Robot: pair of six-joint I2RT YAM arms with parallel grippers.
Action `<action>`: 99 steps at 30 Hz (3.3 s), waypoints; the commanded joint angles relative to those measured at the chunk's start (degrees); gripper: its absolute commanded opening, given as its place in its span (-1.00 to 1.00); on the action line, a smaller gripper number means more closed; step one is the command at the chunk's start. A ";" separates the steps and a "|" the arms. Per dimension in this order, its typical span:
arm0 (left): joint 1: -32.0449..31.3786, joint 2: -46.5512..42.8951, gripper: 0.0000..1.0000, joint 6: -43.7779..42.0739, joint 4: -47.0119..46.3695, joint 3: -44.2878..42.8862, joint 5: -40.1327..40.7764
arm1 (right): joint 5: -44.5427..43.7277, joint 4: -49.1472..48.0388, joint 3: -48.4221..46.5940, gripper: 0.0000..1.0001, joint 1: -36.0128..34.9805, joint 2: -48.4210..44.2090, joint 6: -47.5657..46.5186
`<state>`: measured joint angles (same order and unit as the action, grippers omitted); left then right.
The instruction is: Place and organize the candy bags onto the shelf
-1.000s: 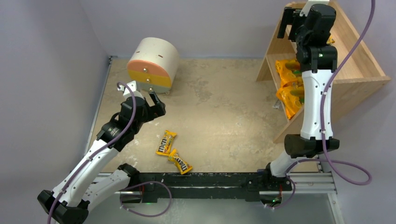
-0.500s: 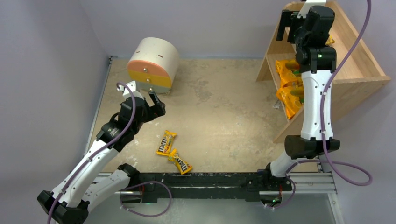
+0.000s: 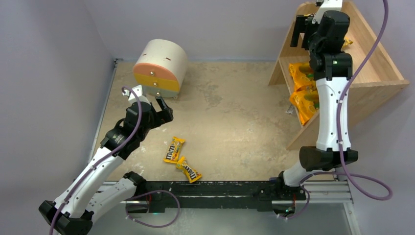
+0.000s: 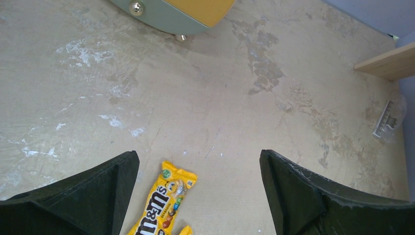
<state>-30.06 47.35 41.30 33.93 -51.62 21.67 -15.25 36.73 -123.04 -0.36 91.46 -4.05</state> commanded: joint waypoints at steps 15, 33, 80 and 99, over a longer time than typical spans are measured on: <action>0.18 -0.68 1.00 -0.44 -0.97 0.48 -0.29 | -3.29 -7.43 2.07 0.93 0.18 -5.70 -0.12; 0.23 1.26 0.99 3.44 1.83 5.42 -5.04 | 11.95 -16.91 30.21 0.98 -27.62 -18.70 8.77; 0.23 20.02 -0.55 1.40 -23.87 27.30 -19.02 | 32.66 -65.98 107.17 0.98 -29.21 -49.21 42.52; 0.19 28.67 -0.82 4.13 5.74 0.09 -33.49 | 22.53 -50.78 91.83 0.97 -49.84 -42.36 19.59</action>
<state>-30.02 70.94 45.60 31.66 -47.16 -3.31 15.94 -15.92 -26.81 -39.20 47.05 25.26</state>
